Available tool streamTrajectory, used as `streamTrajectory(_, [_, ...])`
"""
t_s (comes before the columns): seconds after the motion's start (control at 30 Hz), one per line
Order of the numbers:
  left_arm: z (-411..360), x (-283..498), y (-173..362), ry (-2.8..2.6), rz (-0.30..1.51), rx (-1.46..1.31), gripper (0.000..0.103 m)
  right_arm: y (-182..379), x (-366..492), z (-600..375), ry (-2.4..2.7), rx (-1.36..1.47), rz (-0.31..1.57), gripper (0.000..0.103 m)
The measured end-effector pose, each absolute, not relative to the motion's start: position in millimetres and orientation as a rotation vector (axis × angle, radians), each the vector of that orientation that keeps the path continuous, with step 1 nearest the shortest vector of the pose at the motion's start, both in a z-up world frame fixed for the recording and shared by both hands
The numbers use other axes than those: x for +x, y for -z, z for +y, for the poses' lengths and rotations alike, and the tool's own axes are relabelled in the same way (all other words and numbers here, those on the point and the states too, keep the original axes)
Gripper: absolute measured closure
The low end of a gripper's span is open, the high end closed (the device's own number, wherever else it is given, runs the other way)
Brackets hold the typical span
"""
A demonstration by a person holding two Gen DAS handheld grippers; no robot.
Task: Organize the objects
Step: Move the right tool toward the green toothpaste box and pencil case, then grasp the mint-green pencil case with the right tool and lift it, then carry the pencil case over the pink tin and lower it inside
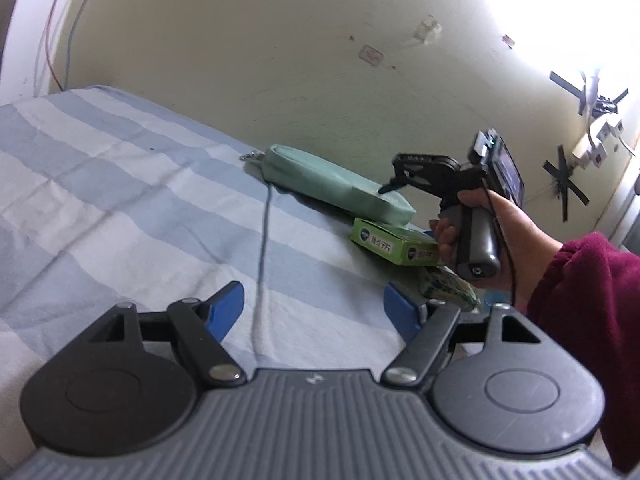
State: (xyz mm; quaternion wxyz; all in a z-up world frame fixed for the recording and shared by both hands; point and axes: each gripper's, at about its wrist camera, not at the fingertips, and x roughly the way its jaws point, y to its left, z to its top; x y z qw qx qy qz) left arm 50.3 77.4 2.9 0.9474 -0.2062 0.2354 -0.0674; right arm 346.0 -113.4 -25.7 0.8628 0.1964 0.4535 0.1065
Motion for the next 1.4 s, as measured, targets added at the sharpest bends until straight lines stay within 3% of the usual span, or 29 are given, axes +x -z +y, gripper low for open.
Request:
streamTrajectory(0.03, [79.2,49.5,-3.2,0.117,0.470,-0.424,0.025,23.2,345.9,-112.9,-0.258,0.422,0.945,0.044])
streamTrajectory(0.37, [92.4,38.5,-8.6,-0.051,0.372,-0.440,0.025,-5.4,238.3,-70.1,-0.598,0.282,0.870,0.073])
streamTrajectory(0.63, [82.9,17.3,-22.3,-0.124,0.219,-0.349,0.025,15.0,138.5,-124.8,-0.689,0.293,0.934,0.074])
streamTrajectory(1.0, [80.7,25.1,-19.8,-0.081,0.280,-0.344,0.025,4.2,19.0,-276.4,-0.594,0.351,0.925,0.073])
streamTrajectory(1.17, [72.7,31.7,-17.0,0.005,0.324,-0.309,0.023,-7.9,-8.2,-340.7,-0.382,0.408,0.808,0.063])
streamTrajectory(1.33, [64.9,30.5,-23.4,0.091,0.379,-0.298,0.023,-11.1,-20.8,-374.3,-0.350,0.462,0.744,0.062])
streamTrajectory(1.4, [60.7,31.0,-26.1,0.131,0.411,-0.277,0.023,-9.3,-22.4,-368.2,-0.371,0.417,0.734,0.057])
